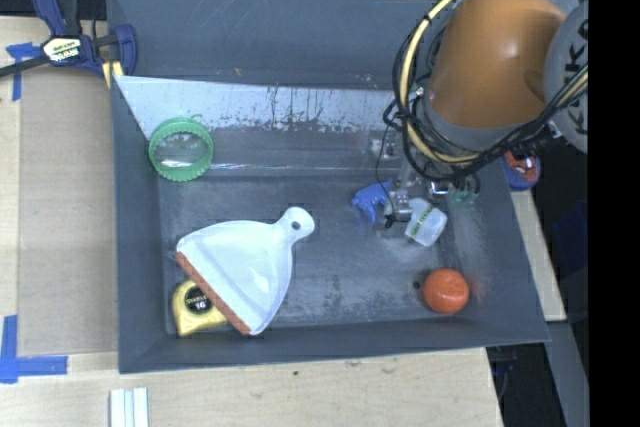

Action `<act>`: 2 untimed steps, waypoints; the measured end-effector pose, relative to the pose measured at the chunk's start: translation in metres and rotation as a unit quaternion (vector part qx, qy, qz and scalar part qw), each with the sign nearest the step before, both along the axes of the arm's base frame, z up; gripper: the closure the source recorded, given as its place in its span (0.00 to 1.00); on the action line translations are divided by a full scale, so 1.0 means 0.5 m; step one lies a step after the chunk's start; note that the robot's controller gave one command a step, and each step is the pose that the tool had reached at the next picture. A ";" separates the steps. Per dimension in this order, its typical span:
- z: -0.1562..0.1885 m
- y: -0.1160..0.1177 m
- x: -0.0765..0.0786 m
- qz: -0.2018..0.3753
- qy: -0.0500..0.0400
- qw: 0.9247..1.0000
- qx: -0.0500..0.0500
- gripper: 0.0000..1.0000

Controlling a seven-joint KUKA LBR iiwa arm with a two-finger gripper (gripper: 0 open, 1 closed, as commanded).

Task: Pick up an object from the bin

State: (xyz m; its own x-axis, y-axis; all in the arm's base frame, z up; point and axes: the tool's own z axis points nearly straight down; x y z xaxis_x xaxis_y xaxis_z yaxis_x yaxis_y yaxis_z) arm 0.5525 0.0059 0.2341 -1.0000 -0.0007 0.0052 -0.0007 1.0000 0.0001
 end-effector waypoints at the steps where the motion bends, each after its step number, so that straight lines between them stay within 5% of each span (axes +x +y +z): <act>1: -0.244 -0.011 0.083 -0.001 0.001 1.000 0.000 0.00; 2: -0.196 0.044 0.091 0.001 -0.002 1.000 0.000 0.00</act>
Offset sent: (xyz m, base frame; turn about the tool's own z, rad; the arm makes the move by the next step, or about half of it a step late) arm 0.0411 -0.0051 -0.1179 0.0005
